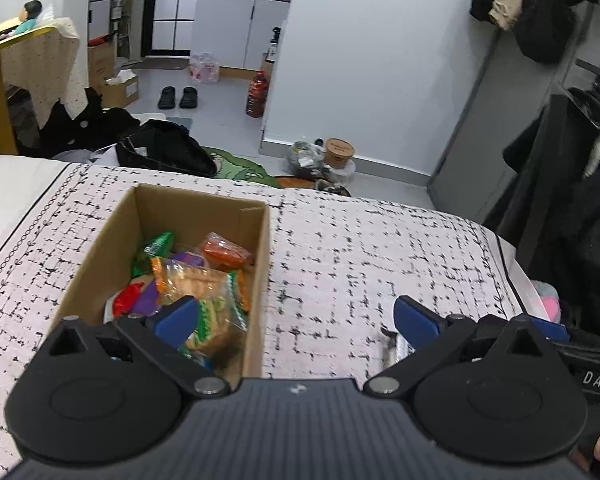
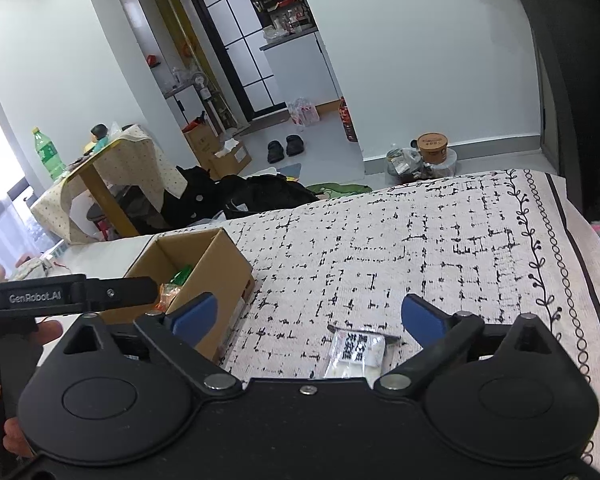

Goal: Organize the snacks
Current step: 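Withdraw both open grippers from the box toward the white and clear packets, then lower the right gripper onto the clear packet with the dark bar and grasp it, then grasp the white packet with black text with the left gripper while the right holds the clear packet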

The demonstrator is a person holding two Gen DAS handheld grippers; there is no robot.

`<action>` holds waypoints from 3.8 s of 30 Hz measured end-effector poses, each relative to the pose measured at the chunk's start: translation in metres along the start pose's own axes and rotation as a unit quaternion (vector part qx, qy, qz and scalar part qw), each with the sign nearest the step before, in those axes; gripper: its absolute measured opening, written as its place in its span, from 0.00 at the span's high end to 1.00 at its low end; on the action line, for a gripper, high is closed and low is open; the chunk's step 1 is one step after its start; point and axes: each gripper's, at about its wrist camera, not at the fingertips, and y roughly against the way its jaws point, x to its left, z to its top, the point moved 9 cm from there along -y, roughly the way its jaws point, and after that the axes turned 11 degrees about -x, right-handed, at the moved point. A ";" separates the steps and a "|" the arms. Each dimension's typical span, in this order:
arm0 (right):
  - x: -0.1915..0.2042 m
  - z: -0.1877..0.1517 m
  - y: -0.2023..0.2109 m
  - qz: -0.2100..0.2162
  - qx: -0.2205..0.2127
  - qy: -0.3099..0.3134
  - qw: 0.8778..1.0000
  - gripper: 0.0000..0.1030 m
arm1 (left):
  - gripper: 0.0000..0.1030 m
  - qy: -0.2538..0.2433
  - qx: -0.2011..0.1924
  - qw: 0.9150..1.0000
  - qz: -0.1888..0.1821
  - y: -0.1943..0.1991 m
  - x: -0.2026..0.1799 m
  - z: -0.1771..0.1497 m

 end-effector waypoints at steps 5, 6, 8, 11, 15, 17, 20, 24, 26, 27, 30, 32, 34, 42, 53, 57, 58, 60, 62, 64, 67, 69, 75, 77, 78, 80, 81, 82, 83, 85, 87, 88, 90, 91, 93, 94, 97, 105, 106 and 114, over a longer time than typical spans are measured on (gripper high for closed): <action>-0.006 -0.005 0.011 0.002 0.006 0.004 1.000 0.03 | 0.00 -0.008 -0.002 1.000 -0.009 0.004 -0.012 -0.007; -0.007 -0.005 0.013 0.001 0.006 0.004 1.000 0.03 | 0.00 -0.009 -0.002 1.000 -0.011 0.005 -0.014 -0.008; -0.009 -0.006 0.016 0.000 0.005 0.004 1.000 0.03 | 0.00 -0.011 -0.001 1.000 -0.014 0.006 -0.018 -0.011; -0.012 -0.009 0.021 0.001 0.008 0.005 1.000 0.02 | 0.00 -0.015 0.005 1.000 -0.018 0.007 -0.025 -0.016; -0.016 -0.015 0.025 -0.005 0.019 0.007 1.000 0.02 | 0.00 -0.016 0.009 1.000 -0.021 0.010 -0.032 -0.023; -0.019 -0.018 0.027 -0.009 0.024 0.008 1.000 0.02 | 0.00 -0.015 0.021 0.999 -0.028 0.009 -0.038 -0.029; -0.023 -0.025 0.029 -0.017 0.033 0.008 0.999 0.02 | 0.00 -0.015 0.038 0.998 -0.040 0.007 -0.045 -0.039; -0.028 -0.036 0.028 -0.029 0.049 0.004 0.998 0.03 | 0.00 -0.023 0.059 0.997 -0.046 0.001 -0.052 -0.051; -0.030 -0.044 0.026 -0.035 0.061 0.004 0.998 0.05 | 0.00 -0.024 0.066 0.996 -0.050 -0.002 -0.054 -0.056; -0.031 -0.047 0.025 -0.038 0.066 0.003 0.997 0.08 | 0.00 -0.023 0.070 0.996 -0.053 -0.003 -0.055 -0.058; -0.033 -0.056 0.021 -0.043 0.082 -0.004 0.996 0.13 | 0.00 -0.029 0.077 0.995 -0.058 -0.007 -0.058 -0.064; -0.033 -0.062 0.019 -0.046 0.089 -0.005 0.995 0.16 | 0.00 -0.032 0.085 0.994 -0.063 -0.009 -0.059 -0.069; -0.033 -0.066 0.017 -0.049 0.095 -0.003 0.994 0.18 | 0.01 -0.035 0.097 0.992 -0.066 -0.012 -0.060 -0.074; -0.035 -0.080 -0.001 -0.072 0.117 0.014 0.990 0.24 | 0.03 -0.053 0.098 0.992 -0.067 -0.015 -0.054 -0.078; -0.032 -0.087 -0.022 -0.099 0.117 0.054 0.987 0.24 | 0.09 -0.042 0.107 0.991 -0.065 -0.029 -0.043 -0.082; -0.035 -0.093 -0.032 -0.106 0.127 0.062 0.984 0.26 | 0.09 -0.035 0.104 0.992 -0.063 -0.034 -0.043 -0.081; -0.035 -0.095 -0.033 -0.107 0.130 0.064 0.984 0.26 | 0.09 -0.034 0.105 0.992 -0.062 -0.036 -0.043 -0.082; -0.036 -0.099 -0.037 -0.112 0.135 0.070 0.982 0.26 | 0.09 -0.032 0.108 0.992 -0.061 -0.038 -0.043 -0.084; -0.036 -0.103 -0.038 -0.115 0.137 0.079 0.981 0.25 | 0.09 -0.030 0.112 0.992 -0.059 -0.040 -0.042 -0.086; -0.034 -0.106 -0.039 -0.118 0.138 0.097 0.979 0.25 | 0.09 -0.030 0.114 0.991 -0.059 -0.042 -0.043 -0.088; -0.033 -0.112 -0.041 -0.124 0.137 0.122 0.975 0.25 | 0.09 -0.032 0.116 0.991 -0.058 -0.044 -0.044 -0.091; -0.033 -0.115 -0.041 -0.132 0.136 0.141 0.972 0.31 | 0.09 -0.031 0.118 0.991 -0.058 -0.045 -0.045 -0.093; -0.040 -0.108 -0.034 -0.133 0.130 0.130 0.974 0.48 | 0.09 -0.031 0.122 0.990 -0.057 -0.051 -0.047 -0.099; -0.042 -0.104 -0.030 -0.129 0.128 0.119 0.976 0.48 | 0.09 -0.030 0.124 0.990 -0.055 -0.053 -0.047 -0.100; -0.043 -0.102 -0.029 -0.130 0.126 0.114 0.977 0.49 | 0.09 -0.030 0.124 0.990 -0.054 -0.054 -0.047 -0.100; -0.046 -0.097 -0.023 -0.134 0.119 0.106 0.978 0.49 | 0.09 -0.032 0.122 0.991 -0.054 -0.055 -0.050 -0.100; -0.048 -0.095 -0.021 -0.136 0.116 0.104 0.978 0.49 | 0.09 -0.034 0.121 0.991 -0.055 -0.056 -0.052 -0.100; -0.049 -0.093 -0.020 -0.137 0.113 0.102 0.979 0.49 | 0.09 -0.033 0.121 0.991 -0.055 -0.057 -0.053 -0.100; -0.051 -0.091 -0.018 -0.138 0.110 0.100 0.979 0.49 | 0.10 -0.032 0.121 0.990 -0.058 -0.058 -0.055 -0.100; -0.055 -0.085 -0.014 -0.142 0.103 0.094 0.980 0.49 | 0.13 -0.039 0.121 0.990 -0.064 -0.060 -0.062 -0.101; -0.060 -0.080 -0.009 -0.147 0.099 0.090 0.980 0.49 | 0.14 -0.038 0.120 0.990 -0.069 -0.062 -0.068 -0.102; -0.062 -0.078 -0.008 -0.149 0.097 0.088 0.980 0.49 | 0.14 -0.037 0.119 0.990 -0.072 -0.064 -0.071 -0.102; -0.067 -0.075 -0.005 -0.151 0.095 0.082 0.980 0.49 | 0.16 -0.041 0.118 0.989 -0.075 -0.067 -0.079 -0.104; -0.069 -0.073 -0.004 -0.153 0.094 0.079 0.981 0.49 | 0.18 -0.041 0.119 0.989 -0.077 -0.069 -0.082 -0.105; -0.074 -0.071 -0.002 -0.157 0.091 0.075 0.981 0.49 | 0.20 -0.041 0.119 0.989 -0.083 -0.073 -0.088 -0.107; -0.076 -0.071 -0.002 -0.159 0.091 0.075 0.980 0.48 | 0.21 -0.044 0.118 0.988 -0.085 -0.075 -0.091 -0.108; -0.081 -0.070 -0.001 -0.162 0.090 0.070 0.980 0.48 | 0.28 -0.048 0.115 0.988 -0.091 -0.080 -0.100 -0.109; -0.092 -0.067 0.001 -0.176 0.085 0.063 0.979 0.48 | 0.39 -0.046 0.111 0.988 -0.095 -0.095 -0.110 -0.109; -0.094 -0.066 0.001 -0.178 0.085 0.062 0.978 0.48 | 0.39 -0.046 0.110 0.988 -0.095 -0.097 -0.111 -0.109; -0.101 -0.066 0.002 -0.189 0.085 0.055 0.977 0.48 | 0.39 -0.095 0.109 0.986 -0.086 -0.116 -0.126 -0.116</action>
